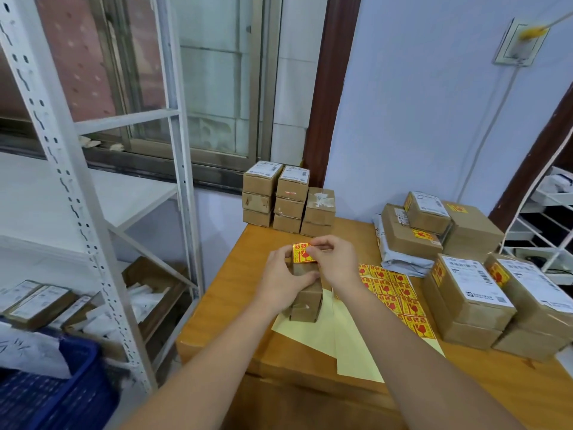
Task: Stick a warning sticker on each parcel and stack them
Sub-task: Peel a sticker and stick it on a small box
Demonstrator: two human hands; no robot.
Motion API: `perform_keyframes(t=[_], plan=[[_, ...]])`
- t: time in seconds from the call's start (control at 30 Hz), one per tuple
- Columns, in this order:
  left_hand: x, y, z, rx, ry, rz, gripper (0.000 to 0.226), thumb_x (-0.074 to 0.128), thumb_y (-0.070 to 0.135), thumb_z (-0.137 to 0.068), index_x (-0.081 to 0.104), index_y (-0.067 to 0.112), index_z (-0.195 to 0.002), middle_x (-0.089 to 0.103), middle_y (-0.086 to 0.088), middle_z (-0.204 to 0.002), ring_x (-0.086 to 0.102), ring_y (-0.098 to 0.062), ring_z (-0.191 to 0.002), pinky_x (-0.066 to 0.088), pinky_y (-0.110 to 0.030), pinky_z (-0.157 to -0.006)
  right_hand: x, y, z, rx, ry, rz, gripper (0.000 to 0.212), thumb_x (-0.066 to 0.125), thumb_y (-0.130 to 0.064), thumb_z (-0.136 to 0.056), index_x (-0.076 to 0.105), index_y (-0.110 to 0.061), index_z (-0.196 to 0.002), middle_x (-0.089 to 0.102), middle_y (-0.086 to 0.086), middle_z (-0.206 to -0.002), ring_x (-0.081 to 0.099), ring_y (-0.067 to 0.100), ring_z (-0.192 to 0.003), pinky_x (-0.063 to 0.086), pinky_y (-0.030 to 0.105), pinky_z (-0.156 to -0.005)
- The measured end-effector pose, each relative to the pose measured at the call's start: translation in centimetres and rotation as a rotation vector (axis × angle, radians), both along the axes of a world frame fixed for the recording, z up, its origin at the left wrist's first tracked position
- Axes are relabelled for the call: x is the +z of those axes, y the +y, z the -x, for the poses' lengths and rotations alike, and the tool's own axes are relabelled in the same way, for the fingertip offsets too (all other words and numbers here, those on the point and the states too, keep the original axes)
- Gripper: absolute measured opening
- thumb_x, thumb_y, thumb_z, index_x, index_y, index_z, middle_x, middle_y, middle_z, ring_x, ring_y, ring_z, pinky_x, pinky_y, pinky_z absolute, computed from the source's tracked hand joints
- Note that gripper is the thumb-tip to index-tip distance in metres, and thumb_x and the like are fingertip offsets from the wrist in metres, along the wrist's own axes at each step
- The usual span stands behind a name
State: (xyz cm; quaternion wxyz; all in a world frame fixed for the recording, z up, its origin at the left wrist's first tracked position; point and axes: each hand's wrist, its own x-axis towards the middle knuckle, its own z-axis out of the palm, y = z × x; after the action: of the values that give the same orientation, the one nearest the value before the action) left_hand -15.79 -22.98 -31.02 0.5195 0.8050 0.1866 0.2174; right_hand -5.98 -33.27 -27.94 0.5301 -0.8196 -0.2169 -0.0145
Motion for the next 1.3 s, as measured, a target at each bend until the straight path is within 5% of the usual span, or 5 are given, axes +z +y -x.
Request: perform_keyframes(t=[0.33,0.6,0.87,1.3], plan=[[0.08,-0.17,0.18,0.003,-0.001,0.014,0.080,0.086,0.042,-0.079,0.044,0.026,-0.146,0.044,0.014,-0.126,0.047,-0.006,-0.115,0.039,-0.018,-0.086,0.20,0.09,0.04,0.022,-0.021,0.060,0.013,0.079,-0.015,-0.087,0.075,-0.017,-0.099,0.069,-0.007,-0.090,0.065,0.003,-0.084,0.050,0.014,-0.068],[0.11,-0.11,0.17,0.007,0.010,-0.005,0.073,0.086,0.044,-0.079,0.048,0.025,-0.138,0.049,0.009,-0.129,0.051,-0.007,-0.112,0.039,-0.013,-0.077,0.27,0.37,-0.21,0.036,-0.057,0.122,0.012,0.081,-0.015,-0.084,0.076,-0.019,-0.095,0.070,-0.007,-0.089,0.067,0.009,-0.085,0.057,0.026,-0.075],[0.44,0.03,0.15,-0.029,0.061,-0.078,0.084,0.078,0.048,-0.086,0.040,0.019,-0.155,0.043,0.007,-0.137,0.045,-0.007,-0.112,0.040,-0.025,-0.092,0.18,0.26,-0.26,0.041,-0.085,0.129,0.014,0.080,-0.015,-0.084,0.075,-0.018,-0.097,0.067,-0.010,-0.087,0.063,0.003,-0.083,0.051,0.017,-0.069],[0.70,0.51,0.18,-0.103,0.106,-0.097,0.085,0.075,0.048,-0.089,0.036,0.019,-0.159,0.037,0.010,-0.135,0.044,-0.007,-0.119,0.041,-0.024,-0.095,0.19,0.05,-0.52,0.058,-0.080,0.118,0.013,0.081,-0.017,-0.084,0.074,-0.021,-0.094,0.068,-0.011,-0.088,0.066,0.007,-0.087,0.055,0.024,-0.074]])
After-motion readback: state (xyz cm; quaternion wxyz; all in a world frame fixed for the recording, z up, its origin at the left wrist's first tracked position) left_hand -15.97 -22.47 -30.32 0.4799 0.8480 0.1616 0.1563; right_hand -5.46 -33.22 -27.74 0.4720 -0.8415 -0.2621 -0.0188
